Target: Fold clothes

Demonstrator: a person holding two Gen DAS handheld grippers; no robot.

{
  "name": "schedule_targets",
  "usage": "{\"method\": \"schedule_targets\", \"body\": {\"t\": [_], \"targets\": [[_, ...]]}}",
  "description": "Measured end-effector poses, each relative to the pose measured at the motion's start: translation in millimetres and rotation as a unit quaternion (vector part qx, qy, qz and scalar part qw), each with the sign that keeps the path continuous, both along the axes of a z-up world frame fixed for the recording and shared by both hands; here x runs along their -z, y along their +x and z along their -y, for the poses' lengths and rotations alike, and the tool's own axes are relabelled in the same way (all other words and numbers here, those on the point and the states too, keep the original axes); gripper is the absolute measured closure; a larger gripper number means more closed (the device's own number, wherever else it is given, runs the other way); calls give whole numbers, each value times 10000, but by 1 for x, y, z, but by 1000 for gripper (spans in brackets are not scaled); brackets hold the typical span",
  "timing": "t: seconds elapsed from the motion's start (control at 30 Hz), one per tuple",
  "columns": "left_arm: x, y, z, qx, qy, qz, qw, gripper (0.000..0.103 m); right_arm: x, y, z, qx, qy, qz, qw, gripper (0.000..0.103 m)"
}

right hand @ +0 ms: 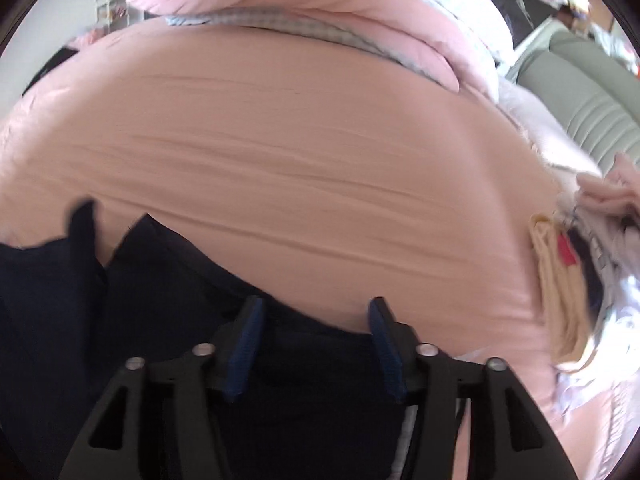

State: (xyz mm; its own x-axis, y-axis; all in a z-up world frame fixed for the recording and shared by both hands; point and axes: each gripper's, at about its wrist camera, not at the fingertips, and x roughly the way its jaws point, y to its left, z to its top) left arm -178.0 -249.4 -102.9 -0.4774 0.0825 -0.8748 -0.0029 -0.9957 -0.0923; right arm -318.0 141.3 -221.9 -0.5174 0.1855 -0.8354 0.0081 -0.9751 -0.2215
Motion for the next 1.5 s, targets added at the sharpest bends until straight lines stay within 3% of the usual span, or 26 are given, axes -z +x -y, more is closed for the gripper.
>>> {"method": "schedule_targets", "body": {"t": [0.1, 0.27, 0.33, 0.37, 0.4, 0.47, 0.57, 0.7, 0.77, 0.83, 0.9, 1.0, 1.13, 1.27, 1.33, 1.37, 1.43, 1.5], "targets": [[-3, 7, 7, -68, 115, 92, 9999, 94, -15, 7, 15, -181, -12, -164, 9997, 49], [-25, 19, 3, -26, -169, -306, 9994, 91, -46, 24, 63, -1039, -606, -449, 9917, 49], [-23, 21, 0, 85, -81, -305, 9995, 91, -42, 22, 88, -1402, -446, -336, 9885, 49], [-17, 7, -11, 214, 162, -208, 9994, 91, -37, 20, 99, -1562, -371, -236, 9867, 54], [-11, -5, -21, 342, 410, -105, 9985, 91, -30, 14, 104, -1694, -369, -108, 9848, 67], [3, -12, -30, 515, 658, 68, 9965, 91, -17, 5, 116, -1882, -292, 126, 9816, 76], [16, -21, -44, 506, -76, -67, 9987, 88, -11, -1, 123, -1774, 37, -71, 9841, 76], [8, -22, -38, 244, -470, -331, 9981, 88, -12, -9, 109, -1091, 86, -293, 9936, 75], [4, -20, -29, 94, -356, -318, 9988, 89, -22, -5, 91, -793, -430, -300, 9955, 75], [-1, -17, -25, 221, 110, -280, 9993, 89, -32, 0, 75, -543, -928, -300, 9938, 75], [-6, -13, -35, 652, 372, -299, 9967, 88, -43, 22, 81, -900, -1197, -220, 9885, 75], [-2, -7, -56, 1194, 596, -197, 9909, 88, -40, 43, 106, -1704, -1203, 172, 9778, 75], [18, -8, -69, 1237, 65, -58, 9923, 88, -13, 39, 129, -1981, -555, 448, 9776, 75], [13, -10, -62, 886, -329, -373, 9948, 88, -10, 27, 125, -1610, -842, 241, 9831, 75], [15, -14, -50, 600, -419, -414, 9965, 87, -12, 23, 123, -1408, -752, 30, 9872, 75], [15, -16, -44, 463, -412, -421, 9972, 85, -15, 24, 123, -1309, -733, -18, 9887, 75], [11, -18, -31, 274, 44, -336, 9990, 85, -20, 24, 117, -1151, -866, -54, 9896, 75], [0, -15, -29, 412, 247, -438, 9979, 85, -31, 32, 110, -1151, -1208, -124, 9859, 75]]}}
